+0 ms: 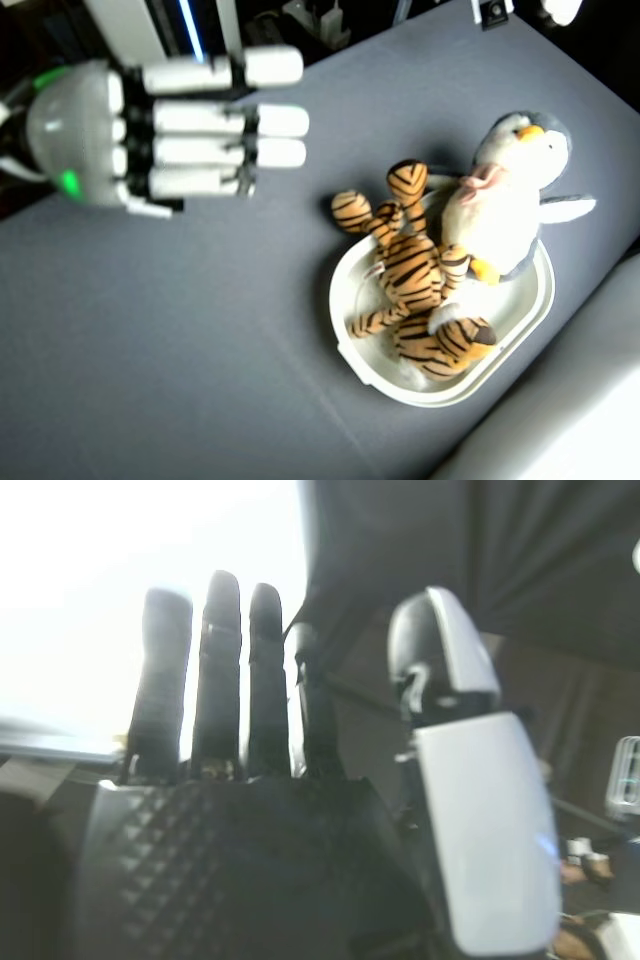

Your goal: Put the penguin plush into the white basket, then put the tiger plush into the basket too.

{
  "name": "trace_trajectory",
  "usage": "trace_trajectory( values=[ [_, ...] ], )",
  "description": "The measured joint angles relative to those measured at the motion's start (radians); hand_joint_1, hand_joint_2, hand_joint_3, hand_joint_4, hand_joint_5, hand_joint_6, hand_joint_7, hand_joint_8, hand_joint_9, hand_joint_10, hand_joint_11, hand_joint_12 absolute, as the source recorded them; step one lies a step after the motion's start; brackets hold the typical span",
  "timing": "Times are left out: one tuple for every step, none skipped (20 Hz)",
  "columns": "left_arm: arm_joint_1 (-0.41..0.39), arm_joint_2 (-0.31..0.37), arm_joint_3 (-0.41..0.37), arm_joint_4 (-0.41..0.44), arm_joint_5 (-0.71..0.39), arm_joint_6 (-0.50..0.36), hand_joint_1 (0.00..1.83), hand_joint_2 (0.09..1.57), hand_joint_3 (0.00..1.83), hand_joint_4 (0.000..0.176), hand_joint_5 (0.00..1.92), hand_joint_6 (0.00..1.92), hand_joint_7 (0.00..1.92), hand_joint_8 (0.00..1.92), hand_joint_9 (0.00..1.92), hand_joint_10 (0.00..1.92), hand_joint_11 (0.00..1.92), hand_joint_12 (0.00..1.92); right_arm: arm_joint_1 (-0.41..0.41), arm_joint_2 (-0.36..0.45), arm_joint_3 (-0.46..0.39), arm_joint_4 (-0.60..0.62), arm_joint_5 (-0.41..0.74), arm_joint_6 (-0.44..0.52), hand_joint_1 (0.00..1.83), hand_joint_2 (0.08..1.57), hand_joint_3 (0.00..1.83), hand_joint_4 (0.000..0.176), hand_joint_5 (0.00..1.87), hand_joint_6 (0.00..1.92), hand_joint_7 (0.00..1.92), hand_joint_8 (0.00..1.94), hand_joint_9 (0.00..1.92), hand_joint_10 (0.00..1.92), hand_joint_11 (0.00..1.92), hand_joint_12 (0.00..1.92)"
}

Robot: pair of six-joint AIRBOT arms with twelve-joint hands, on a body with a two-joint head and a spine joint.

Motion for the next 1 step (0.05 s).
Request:
trace_trajectory(
  values=[
    [-0.016,0.0,0.001,0.015,-0.015,0.0,0.3,1.28,0.0,0.086,0.26,0.0,0.18,0.0,0.18,0.01,0.05,0.05,0.005,0.016,-0.006,-0.006,0.026,-0.01,0.86,1.08,0.0,0.084,0.5,0.0,0.32,0.01,0.21,0.0,0.01,0.01]
  ],
)
